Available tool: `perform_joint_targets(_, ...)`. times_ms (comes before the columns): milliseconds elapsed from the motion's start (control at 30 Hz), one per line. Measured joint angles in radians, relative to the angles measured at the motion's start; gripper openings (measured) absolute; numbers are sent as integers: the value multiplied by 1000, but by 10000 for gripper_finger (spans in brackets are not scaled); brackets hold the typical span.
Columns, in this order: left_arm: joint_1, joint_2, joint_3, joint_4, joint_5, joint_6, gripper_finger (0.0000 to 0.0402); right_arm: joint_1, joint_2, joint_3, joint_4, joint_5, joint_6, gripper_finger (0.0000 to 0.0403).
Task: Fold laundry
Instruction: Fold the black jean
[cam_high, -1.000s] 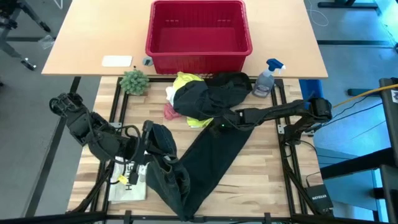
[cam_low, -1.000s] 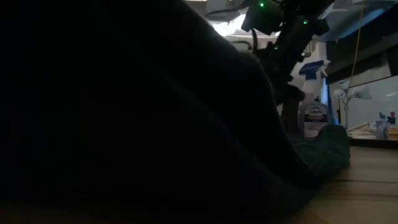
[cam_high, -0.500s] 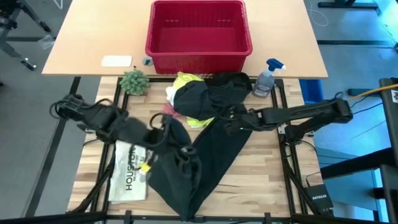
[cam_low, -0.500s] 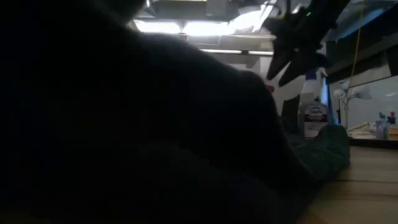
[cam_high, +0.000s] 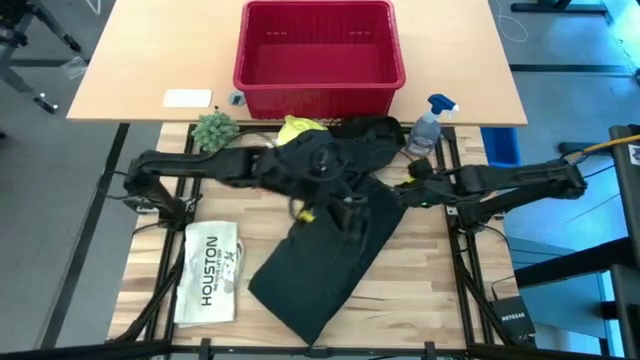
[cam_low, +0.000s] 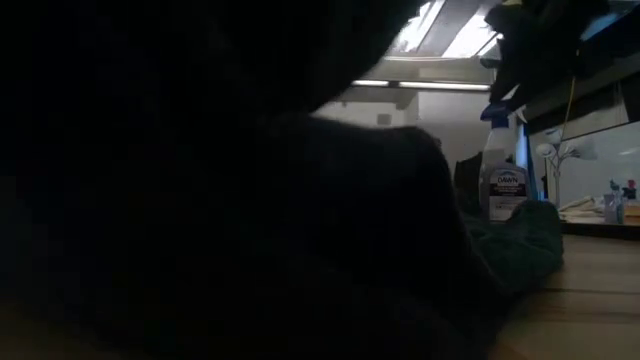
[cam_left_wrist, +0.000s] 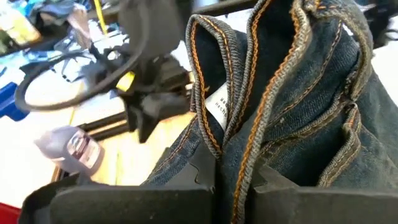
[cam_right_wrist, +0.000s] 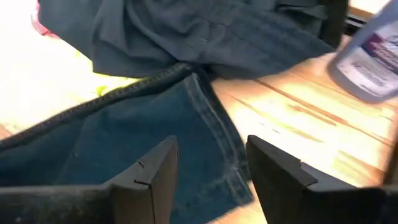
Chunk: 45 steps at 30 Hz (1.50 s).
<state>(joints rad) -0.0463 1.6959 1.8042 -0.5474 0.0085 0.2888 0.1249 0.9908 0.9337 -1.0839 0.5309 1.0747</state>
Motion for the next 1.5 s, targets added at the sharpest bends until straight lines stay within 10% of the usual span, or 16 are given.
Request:
perform_joint_targets(667,225,407,0,216,181,-149,8,-1,-220,1,-146,44,2,182)
perform_joint_targets(1500,249,435,11,292,152,-262,194,-1,-219,1,-184,44,-33,182)
